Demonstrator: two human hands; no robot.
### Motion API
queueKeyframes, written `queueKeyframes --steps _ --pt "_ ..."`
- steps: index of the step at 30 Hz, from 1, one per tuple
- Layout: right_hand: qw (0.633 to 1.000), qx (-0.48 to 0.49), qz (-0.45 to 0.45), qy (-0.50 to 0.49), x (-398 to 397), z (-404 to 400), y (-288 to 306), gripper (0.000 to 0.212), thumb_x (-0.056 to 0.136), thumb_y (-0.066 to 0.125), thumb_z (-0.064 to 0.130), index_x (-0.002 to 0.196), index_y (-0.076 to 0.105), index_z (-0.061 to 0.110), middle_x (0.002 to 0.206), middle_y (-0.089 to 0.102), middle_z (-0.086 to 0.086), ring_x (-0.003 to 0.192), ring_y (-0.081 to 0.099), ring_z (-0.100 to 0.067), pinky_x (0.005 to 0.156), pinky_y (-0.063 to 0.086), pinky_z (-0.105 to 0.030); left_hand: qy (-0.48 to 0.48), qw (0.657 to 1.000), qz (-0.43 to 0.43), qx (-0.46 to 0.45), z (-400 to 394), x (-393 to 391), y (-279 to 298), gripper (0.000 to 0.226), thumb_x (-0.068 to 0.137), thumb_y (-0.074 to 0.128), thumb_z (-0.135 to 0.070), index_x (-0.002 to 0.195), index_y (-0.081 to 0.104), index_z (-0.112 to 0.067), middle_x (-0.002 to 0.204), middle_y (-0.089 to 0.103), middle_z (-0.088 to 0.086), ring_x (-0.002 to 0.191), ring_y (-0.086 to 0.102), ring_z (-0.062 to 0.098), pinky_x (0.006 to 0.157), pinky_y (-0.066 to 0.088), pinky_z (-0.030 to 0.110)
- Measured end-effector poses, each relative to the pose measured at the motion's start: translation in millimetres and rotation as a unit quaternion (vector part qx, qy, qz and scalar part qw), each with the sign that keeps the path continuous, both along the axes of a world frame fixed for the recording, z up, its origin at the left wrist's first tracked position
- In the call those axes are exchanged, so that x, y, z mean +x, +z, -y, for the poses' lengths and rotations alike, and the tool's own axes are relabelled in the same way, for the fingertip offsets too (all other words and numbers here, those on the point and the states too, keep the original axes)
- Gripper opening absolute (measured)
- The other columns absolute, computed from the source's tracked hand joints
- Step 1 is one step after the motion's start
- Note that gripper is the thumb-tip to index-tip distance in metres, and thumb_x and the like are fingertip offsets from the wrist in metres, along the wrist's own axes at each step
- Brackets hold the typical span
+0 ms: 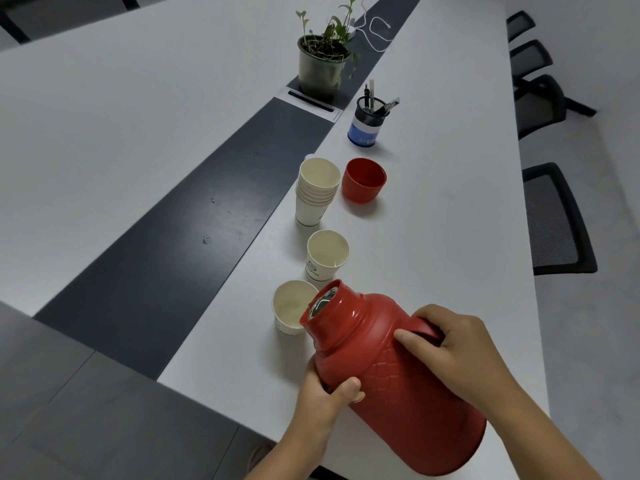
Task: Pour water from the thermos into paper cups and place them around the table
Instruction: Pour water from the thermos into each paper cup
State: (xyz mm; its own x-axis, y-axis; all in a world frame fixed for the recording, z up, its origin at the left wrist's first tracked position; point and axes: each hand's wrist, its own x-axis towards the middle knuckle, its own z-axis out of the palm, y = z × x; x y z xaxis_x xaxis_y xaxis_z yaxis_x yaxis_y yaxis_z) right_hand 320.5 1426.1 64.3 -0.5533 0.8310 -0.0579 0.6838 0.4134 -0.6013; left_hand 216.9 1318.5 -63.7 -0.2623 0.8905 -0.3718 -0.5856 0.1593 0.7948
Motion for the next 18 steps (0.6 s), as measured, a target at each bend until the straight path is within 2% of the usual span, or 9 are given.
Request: queueKeyframes --steps 3,6,15,18 --pt "1.000 -0.003 0.009 0.000 -0.4 0.9 -0.4 0.018 0.073 0.070 0.027 0.064 0.054 0.030 0.060 0.060 0.006 0.067 0.056 -0.008 0.059 0.040 -0.016 0.008 1.000 0.005 -0.005 0.5 1.0 -0.7 0.109 0.015 0.083 -0.064 0.107 0.049 -0.016 0.097 0.065 0.008 0.078 0.069 0.011 0.058 0.052 0.019" --pt "1.000 -0.007 0.015 -0.003 -1.0 1.3 -0.2 0.013 0.073 0.069 0.027 0.067 0.059 0.023 0.063 0.063 0.002 0.061 0.058 -0.011 0.060 0.041 -0.019 0.016 1.000 0.004 -0.006 1.0 2.0 -0.3 0.107 0.013 0.083 -0.064 0.102 0.050 -0.016 0.092 0.064 0.007 0.071 0.068 0.007 0.054 0.051 0.017" --pt "1.000 -0.007 0.018 -0.010 -1.7 3.7 0.1 0.014 0.073 0.069 0.027 0.067 0.058 0.024 0.062 0.062 0.004 0.061 0.057 -0.010 0.060 0.041 -0.019 0.013 1.000 0.002 -0.009 3.3 1.2 0.7 0.108 0.015 0.082 -0.066 0.104 0.049 -0.016 0.094 0.063 0.010 0.069 0.068 0.007 0.056 0.051 0.017" --pt "1.000 -0.004 0.020 -0.009 -1.5 4.2 -0.8 0.013 0.073 0.069 0.027 0.068 0.057 0.025 0.062 0.061 0.007 0.061 0.057 -0.009 0.061 0.040 -0.016 0.012 1.000 0.001 -0.009 4.0 0.9 0.7 0.107 0.016 0.082 -0.067 0.105 0.050 -0.017 0.098 0.065 0.011 0.077 0.069 0.011 0.060 0.052 0.018"
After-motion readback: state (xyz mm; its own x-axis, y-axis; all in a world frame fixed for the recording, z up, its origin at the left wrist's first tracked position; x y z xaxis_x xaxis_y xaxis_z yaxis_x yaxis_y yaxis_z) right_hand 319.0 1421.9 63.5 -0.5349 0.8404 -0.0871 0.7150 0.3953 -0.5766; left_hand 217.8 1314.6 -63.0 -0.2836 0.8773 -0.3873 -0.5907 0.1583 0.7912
